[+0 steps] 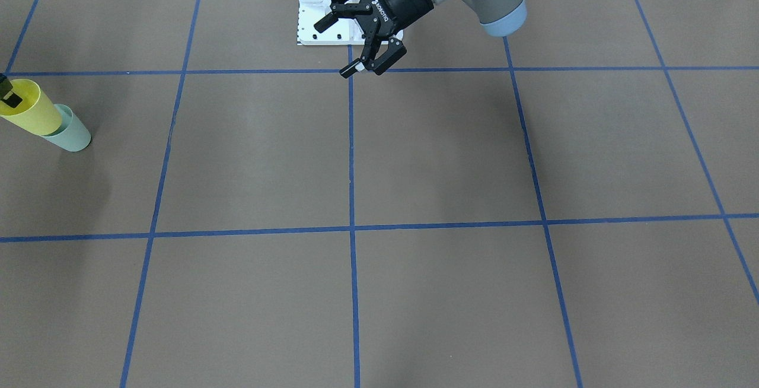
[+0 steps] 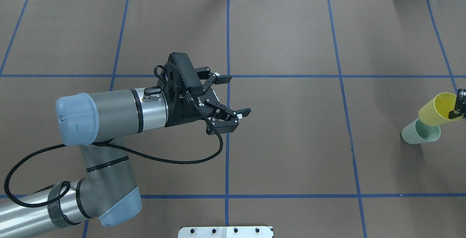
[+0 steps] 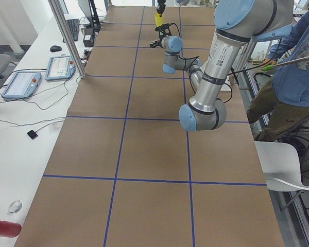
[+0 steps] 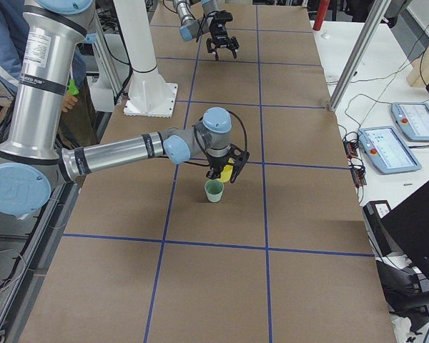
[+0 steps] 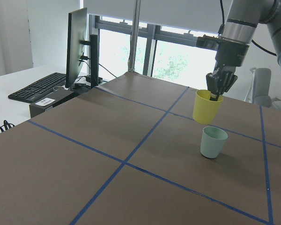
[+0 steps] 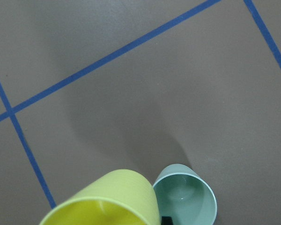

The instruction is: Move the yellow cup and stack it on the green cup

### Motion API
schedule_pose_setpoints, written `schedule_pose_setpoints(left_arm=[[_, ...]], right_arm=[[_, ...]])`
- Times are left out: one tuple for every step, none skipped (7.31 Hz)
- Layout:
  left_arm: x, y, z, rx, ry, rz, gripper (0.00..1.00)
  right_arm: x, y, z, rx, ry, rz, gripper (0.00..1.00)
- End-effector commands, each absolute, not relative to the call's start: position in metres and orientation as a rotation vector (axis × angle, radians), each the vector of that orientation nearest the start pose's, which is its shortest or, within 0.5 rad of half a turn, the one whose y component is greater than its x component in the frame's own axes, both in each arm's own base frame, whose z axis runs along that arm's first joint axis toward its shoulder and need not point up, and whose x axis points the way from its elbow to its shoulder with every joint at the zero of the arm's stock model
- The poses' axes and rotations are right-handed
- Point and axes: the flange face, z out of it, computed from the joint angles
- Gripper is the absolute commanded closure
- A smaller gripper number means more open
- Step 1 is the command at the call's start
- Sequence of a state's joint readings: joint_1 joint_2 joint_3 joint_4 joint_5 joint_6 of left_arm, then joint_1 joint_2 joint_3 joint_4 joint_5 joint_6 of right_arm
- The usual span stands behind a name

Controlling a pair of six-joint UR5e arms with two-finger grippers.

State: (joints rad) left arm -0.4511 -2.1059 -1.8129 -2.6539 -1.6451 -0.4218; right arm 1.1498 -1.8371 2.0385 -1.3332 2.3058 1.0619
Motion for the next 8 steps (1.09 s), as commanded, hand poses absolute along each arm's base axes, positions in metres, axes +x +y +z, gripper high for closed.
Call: schedule_pose_setpoints(left_arm=[[0.45,-0.358,0.128,1.327,1.361,0.548,0.01],[0.45,-0.358,0.127,1.328,1.362,0.547,0.01],[0.45,-0.358,0.127,1.326,1.362,0.547,0.01],[0.45,-0.358,0.128,1.327,1.361,0.548,0.01],[0.45,-0.358,0.128,1.327,1.361,0.548,0.01],[0.45,-0.358,0.128,1.327,1.361,0.548,0.01],[0.45,-0.358,0.128,1.327,1.361,0.548,0.01],[0.45,-0.358,0.128,1.326,1.362,0.547,0.01]], right_arm=[[-0.101,-0.378,0.531,-0.2,-0.805,0.424,1.0],[-0.101,-0.378,0.535,-0.204,-0.8,0.423,1.0],[-0.105,-0.379,0.537,-0.212,-0.799,0.418,1.0],[-0.108,-0.378,0.541,-0.22,-0.795,0.414,1.0],[-0.112,-0.378,0.541,-0.223,-0.795,0.403,1.0],[-0.115,-0.378,0.54,-0.224,-0.796,0.398,1.0],[-0.117,-0.377,0.542,-0.228,-0.793,0.393,1.0],[-0.118,-0.377,0.545,-0.232,-0.789,0.392,1.0]])
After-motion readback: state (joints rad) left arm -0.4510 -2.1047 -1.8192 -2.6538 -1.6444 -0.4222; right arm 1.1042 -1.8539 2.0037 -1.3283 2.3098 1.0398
